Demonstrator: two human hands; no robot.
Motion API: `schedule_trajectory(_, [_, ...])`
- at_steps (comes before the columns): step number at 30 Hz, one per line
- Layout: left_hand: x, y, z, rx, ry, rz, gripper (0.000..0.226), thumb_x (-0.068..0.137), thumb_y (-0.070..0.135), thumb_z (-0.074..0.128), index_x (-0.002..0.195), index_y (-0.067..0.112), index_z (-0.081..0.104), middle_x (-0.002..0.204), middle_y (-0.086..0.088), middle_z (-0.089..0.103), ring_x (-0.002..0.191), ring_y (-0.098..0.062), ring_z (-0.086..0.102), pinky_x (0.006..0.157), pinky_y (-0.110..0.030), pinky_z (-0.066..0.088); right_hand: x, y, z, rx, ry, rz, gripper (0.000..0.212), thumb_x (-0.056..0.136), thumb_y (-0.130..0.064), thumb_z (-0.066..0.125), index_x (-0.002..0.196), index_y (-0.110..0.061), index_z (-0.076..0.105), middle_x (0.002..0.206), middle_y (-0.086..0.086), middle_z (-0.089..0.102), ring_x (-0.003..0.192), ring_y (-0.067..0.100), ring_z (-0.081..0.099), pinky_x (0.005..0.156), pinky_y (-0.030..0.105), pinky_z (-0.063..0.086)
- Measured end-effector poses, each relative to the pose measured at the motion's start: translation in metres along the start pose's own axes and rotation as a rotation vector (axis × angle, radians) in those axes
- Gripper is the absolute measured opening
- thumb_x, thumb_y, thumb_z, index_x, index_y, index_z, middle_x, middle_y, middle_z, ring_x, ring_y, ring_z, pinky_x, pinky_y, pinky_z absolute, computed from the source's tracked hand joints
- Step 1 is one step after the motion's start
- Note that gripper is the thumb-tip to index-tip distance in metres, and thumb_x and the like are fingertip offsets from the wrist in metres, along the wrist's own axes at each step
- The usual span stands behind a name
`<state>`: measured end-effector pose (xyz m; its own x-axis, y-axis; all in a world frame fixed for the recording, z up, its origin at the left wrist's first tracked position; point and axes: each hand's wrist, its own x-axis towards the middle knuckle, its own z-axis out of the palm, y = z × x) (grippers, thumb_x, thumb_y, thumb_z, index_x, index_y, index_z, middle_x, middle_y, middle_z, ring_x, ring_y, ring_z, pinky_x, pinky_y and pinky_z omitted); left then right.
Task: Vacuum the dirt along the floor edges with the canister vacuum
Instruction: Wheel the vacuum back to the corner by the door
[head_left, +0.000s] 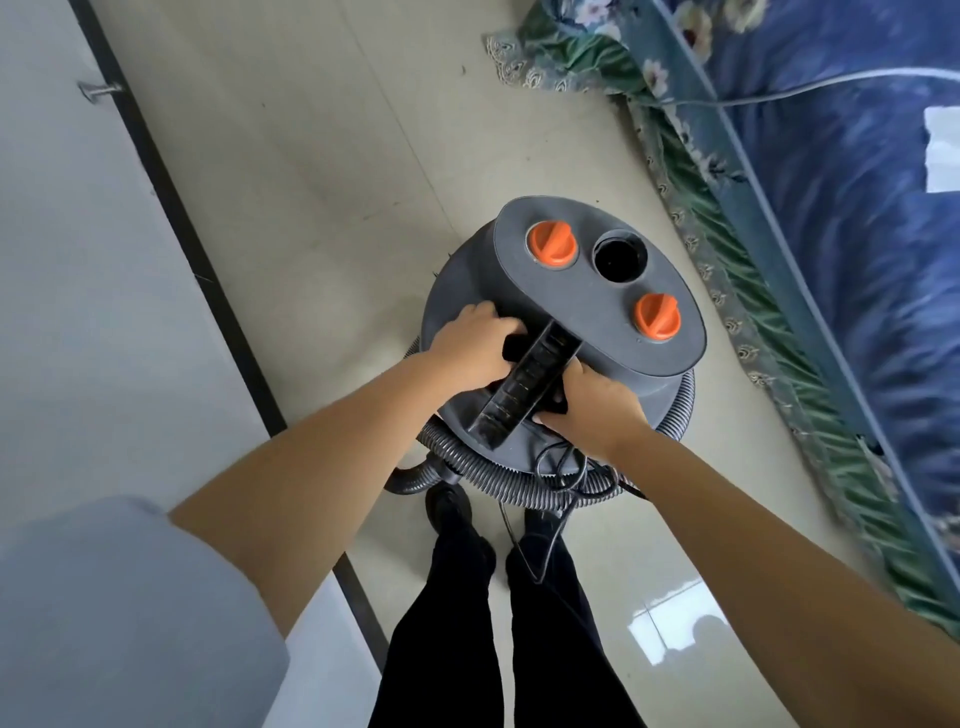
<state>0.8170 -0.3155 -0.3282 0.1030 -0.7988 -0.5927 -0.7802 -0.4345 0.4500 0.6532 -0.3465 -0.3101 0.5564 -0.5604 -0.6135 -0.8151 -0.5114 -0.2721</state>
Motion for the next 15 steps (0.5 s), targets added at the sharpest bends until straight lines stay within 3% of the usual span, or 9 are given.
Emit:
schedule_trajectory(4, [0.006,0.005,0.002,0.083,-0.014,-0.006,0.039,0.091,0.016,0.053,0.130,0.012,0.053,0.125,-0.015,0.042,0.124,-0.033,0.035,0.096,-0.043,0.041,0.004,0.004,-0.007,0.202,-0.080,0.005,0.068,0.081,-0.031,0.070,0.136,-0.011,0.036,0.127,0.011,0.055,0.115,0.030,0.053,0.091,0.037,0.045])
schedule_trajectory(7, [-0.002,0.010,0.007,0.080,0.121,-0.022,0.029,0.091,0.013,0.055,0.117,0.000,0.053,0.121,-0.018,0.044,0.117,-0.034,0.043,0.087,-0.041,0.042,-0.004,0.015,-0.013,0.269,-0.125,0.030,0.064,0.082,-0.023,0.069,0.137,-0.009,0.037,0.132,0.013,0.050,0.119,0.029,0.050,0.097,0.034,0.041])
schedule_trajectory(11, [-0.010,0.009,0.015,-0.331,0.328,-0.193,0.025,0.091,0.011,0.054,0.112,-0.001,0.050,0.108,-0.016,0.059,0.098,-0.033,0.058,0.077,-0.036,0.043,-0.030,0.031,-0.006,0.312,-0.084,0.125,0.060,0.090,-0.019,0.059,0.143,-0.016,0.032,0.133,0.013,0.053,0.116,0.030,0.053,0.090,0.030,0.043])
schedule_trajectory(13, [-0.012,0.007,0.018,-0.551,0.358,-0.325,0.018,0.090,0.011,0.055,0.104,0.000,0.054,0.090,-0.010,0.058,0.082,-0.026,0.055,0.069,-0.032,0.039,-0.040,0.034,0.000,0.391,-0.003,0.216,0.048,0.094,-0.020,0.053,0.140,-0.017,0.039,0.122,0.014,0.060,0.100,0.029,0.057,0.077,0.026,0.041])
schedule_trajectory(15, [-0.011,0.003,0.018,-0.604,0.382,-0.343,0.007,0.088,0.011,0.056,0.085,0.006,0.054,0.073,-0.003,0.053,0.072,-0.022,0.047,0.065,-0.029,0.034,-0.047,0.034,0.003,0.471,0.055,0.252,0.046,0.095,-0.029,0.053,0.138,-0.018,0.040,0.108,0.012,0.064,0.089,0.027,0.056,0.070,0.026,0.038])
